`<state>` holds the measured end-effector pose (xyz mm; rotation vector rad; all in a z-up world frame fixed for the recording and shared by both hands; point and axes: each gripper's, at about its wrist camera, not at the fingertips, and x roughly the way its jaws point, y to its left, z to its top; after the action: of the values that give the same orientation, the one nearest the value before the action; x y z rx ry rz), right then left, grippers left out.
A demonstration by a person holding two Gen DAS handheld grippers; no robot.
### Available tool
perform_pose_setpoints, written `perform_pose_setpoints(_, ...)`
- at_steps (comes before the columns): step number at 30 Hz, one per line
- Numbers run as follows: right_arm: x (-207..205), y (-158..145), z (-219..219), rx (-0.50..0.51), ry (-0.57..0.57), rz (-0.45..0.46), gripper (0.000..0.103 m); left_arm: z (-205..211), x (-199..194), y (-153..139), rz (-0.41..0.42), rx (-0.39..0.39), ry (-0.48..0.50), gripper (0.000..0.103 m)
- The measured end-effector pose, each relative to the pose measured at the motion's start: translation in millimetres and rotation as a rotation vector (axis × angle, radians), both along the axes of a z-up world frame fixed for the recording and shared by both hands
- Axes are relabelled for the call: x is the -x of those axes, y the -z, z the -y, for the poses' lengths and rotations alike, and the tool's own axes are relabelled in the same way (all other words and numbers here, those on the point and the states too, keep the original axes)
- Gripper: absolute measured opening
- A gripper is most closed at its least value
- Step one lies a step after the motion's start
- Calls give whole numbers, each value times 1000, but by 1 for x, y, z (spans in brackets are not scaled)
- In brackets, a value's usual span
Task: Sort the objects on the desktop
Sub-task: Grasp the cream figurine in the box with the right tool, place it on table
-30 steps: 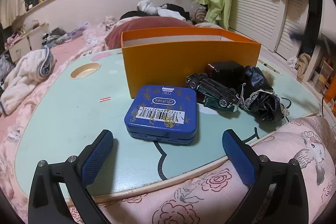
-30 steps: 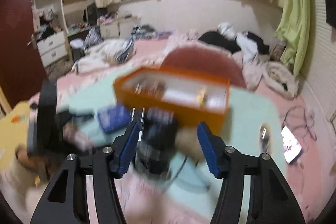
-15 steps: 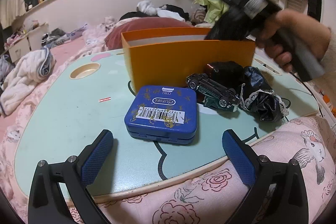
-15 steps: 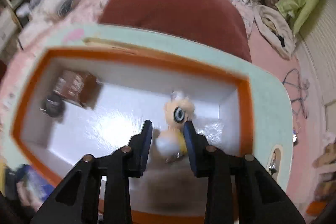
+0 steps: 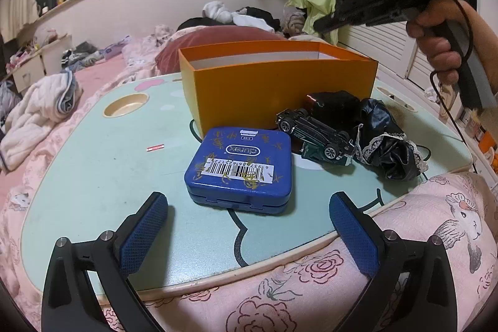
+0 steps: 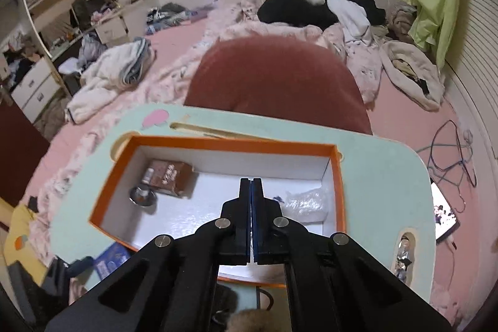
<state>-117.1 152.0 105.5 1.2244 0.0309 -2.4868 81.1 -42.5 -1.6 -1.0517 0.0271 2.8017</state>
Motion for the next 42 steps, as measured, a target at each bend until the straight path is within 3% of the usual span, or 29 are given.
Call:
perform_pose_setpoints(3, 11, -2, -4, 24, 18, 28, 1, 0, 0, 0, -1, 0, 0, 103)
perform_pose_setpoints(5, 25, 9, 3, 4, 2, 116, 9, 0, -1, 0, -1, 0, 0, 103)
perform_pose_setpoints(7, 31, 24, 11, -20, 6, 186, 30, 0, -1, 0, -1, 0, 0, 103)
perform_pose_setpoints(10, 36, 44, 24, -32, 20, 275, 47, 0, -1, 0, -1, 0, 0, 103)
perform_pose_setpoints(14, 38, 72, 42, -108, -4, 337, 47, 0, -2, 0, -2, 0, 0, 103)
perform_pose_setpoints(15, 39, 78, 44, -130, -3, 336, 44, 0, -2, 0, -1, 0, 0, 103)
perform_pose_setpoints(16, 38, 79, 46, -154, -6, 300, 28, 1, -2, 0, -2, 0, 0, 103)
perform_pose_setpoints(17, 39, 79, 45, -138, -7, 295, 20, 2, -3, 0, -2, -2, 0, 103)
perform_pose_setpoints(19, 39, 79, 39, -76, 3, 315, 18, 0, -3, 0, -2, -1, 0, 103)
perform_pose_setpoints(24, 30, 69, 24, -23, 16, 221, 11, 2, -4, 0, -3, -1, 0, 103)
perform_pose_setpoints(31, 3, 18, 5, 150, -15, 88, 11, 1, -4, 0, -3, -1, 0, 103)
perform_pose_setpoints(35, -36, -10, 7, 229, -90, 18, 11, 1, -5, 0, -4, -1, 0, 103)
perform_pose_setpoints(42, -80, -9, 16, 263, -221, 42, 11, 3, -6, 0, -4, -2, 0, 103)
